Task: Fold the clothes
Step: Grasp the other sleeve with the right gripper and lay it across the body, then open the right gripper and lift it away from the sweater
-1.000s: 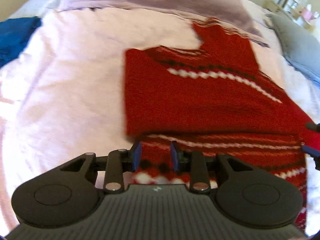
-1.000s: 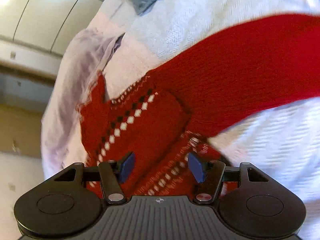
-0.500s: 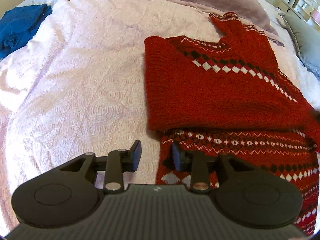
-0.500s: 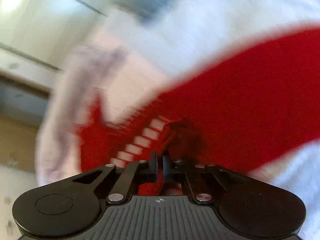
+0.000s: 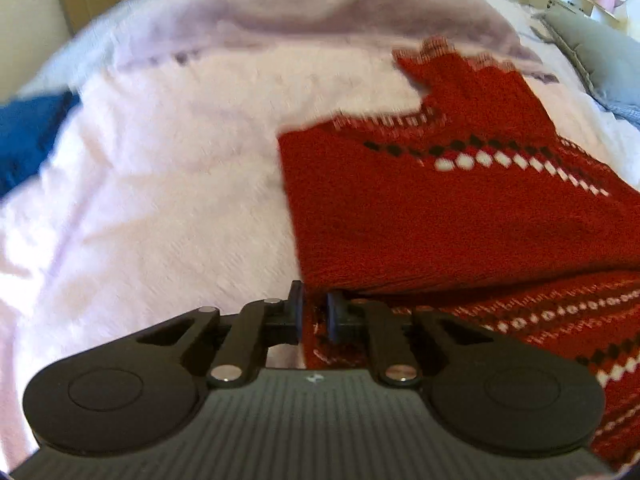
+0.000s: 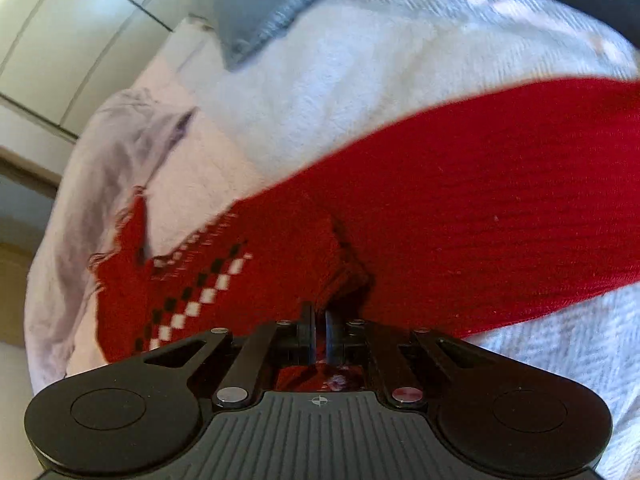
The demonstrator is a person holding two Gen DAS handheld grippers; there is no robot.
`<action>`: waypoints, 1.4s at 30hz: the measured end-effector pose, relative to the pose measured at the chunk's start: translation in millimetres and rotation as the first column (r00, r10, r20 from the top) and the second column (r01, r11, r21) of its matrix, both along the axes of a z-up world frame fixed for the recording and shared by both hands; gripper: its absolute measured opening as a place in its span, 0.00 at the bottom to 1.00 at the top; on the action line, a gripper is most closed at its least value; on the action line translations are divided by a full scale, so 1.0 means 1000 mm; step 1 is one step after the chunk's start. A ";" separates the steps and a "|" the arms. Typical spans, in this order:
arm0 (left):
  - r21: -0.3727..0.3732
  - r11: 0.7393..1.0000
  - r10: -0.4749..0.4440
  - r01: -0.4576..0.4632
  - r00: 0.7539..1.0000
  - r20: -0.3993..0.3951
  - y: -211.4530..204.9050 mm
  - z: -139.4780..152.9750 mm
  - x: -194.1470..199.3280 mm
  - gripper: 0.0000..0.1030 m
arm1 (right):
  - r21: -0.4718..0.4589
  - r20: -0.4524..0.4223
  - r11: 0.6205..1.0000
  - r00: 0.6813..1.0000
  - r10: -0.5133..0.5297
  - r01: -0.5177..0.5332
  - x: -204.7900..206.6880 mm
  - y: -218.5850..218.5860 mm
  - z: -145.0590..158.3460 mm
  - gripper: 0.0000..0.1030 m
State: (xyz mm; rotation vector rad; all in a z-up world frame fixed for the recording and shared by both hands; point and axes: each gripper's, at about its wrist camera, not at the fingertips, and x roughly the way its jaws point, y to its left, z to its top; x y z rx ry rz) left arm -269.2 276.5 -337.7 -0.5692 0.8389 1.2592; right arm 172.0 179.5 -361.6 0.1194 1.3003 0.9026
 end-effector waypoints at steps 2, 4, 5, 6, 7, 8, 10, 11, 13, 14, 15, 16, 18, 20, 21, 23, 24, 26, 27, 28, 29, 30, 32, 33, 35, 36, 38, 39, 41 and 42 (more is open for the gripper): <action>0.029 1.000 0.002 -0.002 1.000 -0.017 -0.005 0.005 -0.003 0.10 | 0.032 0.004 0.999 1.000 0.020 -0.020 -0.002 -0.002 0.002 0.03; 0.022 1.000 0.004 -0.004 0.999 -0.041 -0.007 0.003 -0.005 0.10 | -0.003 -0.008 0.999 0.999 0.043 -0.043 -0.001 0.001 -0.006 0.03; -0.001 1.000 0.006 -0.006 0.999 -0.049 -0.006 -0.001 -0.006 0.12 | -0.032 -0.018 0.998 0.998 0.054 -0.055 0.000 0.003 -0.012 0.03; -0.033 0.999 0.029 -0.031 0.999 -0.038 -0.003 -0.004 -0.009 0.16 | -0.050 -0.026 0.997 0.998 0.063 -0.065 0.001 0.004 -0.015 0.03; -0.068 0.996 0.058 -0.060 0.998 -0.024 0.001 -0.007 -0.012 0.18 | -0.049 -0.030 0.996 0.997 0.068 -0.070 0.002 0.004 -0.014 0.03; -0.083 0.993 0.088 -0.088 0.996 -0.003 0.004 -0.006 -0.015 0.20 | -0.047 -0.035 0.996 0.997 0.073 -0.075 0.003 0.003 -0.014 0.06; -0.097 0.987 0.134 -0.130 0.990 0.033 0.008 0.000 -0.019 0.24 | -0.037 -0.022 0.995 0.996 0.087 -0.088 0.004 0.002 -0.007 0.15; -0.090 0.987 0.136 -0.133 0.990 0.039 0.008 0.006 -0.018 0.24 | -0.032 -0.001 0.996 0.996 0.085 -0.085 0.005 0.000 -0.002 0.18; -0.050 0.992 0.118 -0.117 0.993 0.017 0.002 0.017 -0.010 0.24 | -0.027 0.027 0.997 0.997 0.068 -0.067 0.008 -0.006 0.005 0.26; -0.023 0.994 0.107 -0.107 0.994 -0.002 -0.002 0.022 -0.004 0.25 | -0.024 0.038 0.998 0.998 0.053 -0.052 0.010 -0.010 0.008 0.27; 0.004 0.995 0.096 -0.096 0.995 -0.022 -0.006 0.027 0.001 0.25 | -0.018 0.053 0.999 0.998 0.033 -0.032 0.013 -0.014 0.009 0.27; 0.022 0.996 0.088 -0.087 0.995 -0.049 -0.009 0.030 0.006 0.25 | -0.014 0.077 1.000 0.997 0.018 -0.017 0.016 -0.017 0.009 0.27; 0.044 0.995 0.089 -0.084 0.989 -0.119 -0.015 0.031 0.013 0.25 | -0.025 0.154 0.999 0.988 0.024 -0.020 0.016 -0.019 0.014 0.27; 0.044 0.992 0.121 -0.115 0.968 -0.221 -0.018 0.026 0.017 0.25 | -0.016 0.199 0.999 0.979 0.040 -0.038 0.014 -0.020 0.019 0.27; 0.040 0.988 0.153 -0.148 0.950 -0.272 -0.017 0.024 0.016 0.25 | 0.001 0.197 0.999 0.979 0.045 -0.046 0.015 -0.020 0.019 0.27; 0.073 0.981 0.191 -0.178 0.947 -0.258 -0.019 0.030 0.012 0.24 | 0.031 0.178 0.997 0.982 0.059 -0.066 0.016 -0.025 0.020 0.27; 0.064 0.984 0.177 -0.166 0.957 -0.230 -0.016 0.029 0.015 0.24 | 0.048 0.168 0.996 0.983 0.071 -0.080 0.017 -0.026 0.021 0.27; 0.035 0.991 0.132 -0.128 0.977 -0.164 -0.010 0.026 0.022 0.24 | 0.068 0.158 0.990 0.981 0.115 -0.127 0.017 -0.025 0.018 0.27; 0.021 0.994 0.110 -0.108 0.985 -0.131 -0.007 0.024 0.025 0.25 | 0.056 0.145 0.986 0.979 0.145 -0.154 0.017 -0.022 0.013 0.27; 0.008 0.996 0.088 -0.088 0.991 -0.097 -0.004 0.023 0.029 0.25 | 0.034 0.137 0.984 0.976 0.168 -0.174 0.017 -0.019 0.008 0.27; -0.004 0.998 0.067 -0.067 0.996 -0.063 -0.001 0.021 0.032 0.25 | -0.005 0.136 0.983 0.974 0.183 -0.184 0.017 -0.018 0.003 0.27; -0.037 0.997 0.060 -0.063 0.995 -0.075 0.004 0.010 0.034 0.25 | -0.027 0.137 0.979 0.970 0.201 -0.200 0.017 -0.016 0.000 0.27; -0.101 0.991 0.073 -0.084 0.991 -0.108 0.012 -0.012 0.032 0.26 | -0.014 0.134 0.980 0.971 0.198 -0.198 0.020 -0.018 0.005 0.27; -0.122 0.986 0.096 -0.110 0.989 -0.115 0.014 -0.019 0.027 0.29 | -0.007 0.126 0.982 0.974 0.187 -0.188 0.023 -0.023 0.009 0.27; -0.142 0.976 0.160 -0.166 0.986 -0.054 0.014 -0.014 0.012 0.30 | 0.001 0.102 0.987 0.982 0.159 -0.160 0.031 -0.038 0.018 0.27; -0.149 0.970 0.187 -0.190 0.982 -0.035 0.013 -0.009 0.007 0.30 | 0.006 0.083 0.990 0.986 0.143 -0.144 0.035 -0.050 0.021 0.27; -0.130 0.971 0.199 -0.201 0.980 -0.030 0.006 0.005 0.004 0.27 | 0.016 0.028 0.996 0.995 0.092 -0.093 0.046 -0.081 0.024 0.27; -0.114 0.976 0.180 -0.184 0.983 -0.039 0.001 0.013 0.007 0.25 | 0.012 -0.007 0.999 0.999 0.049 -0.048 0.053 -0.099 0.024 0.28; -0.105 0.984 0.141 -0.144 0.989 -0.036 -0.009 0.023 0.013 0.25 | -0.004 -0.068 0.997 0.995 -0.076 0.076 0.069 -0.139 0.023 0.32; -0.107 0.986 0.124 -0.126 0.992 -0.027 -0.014 0.027 0.017 0.25 | -0.007 -0.090 0.986 0.982 -0.164 0.164 0.079 -0.163 0.023 0.39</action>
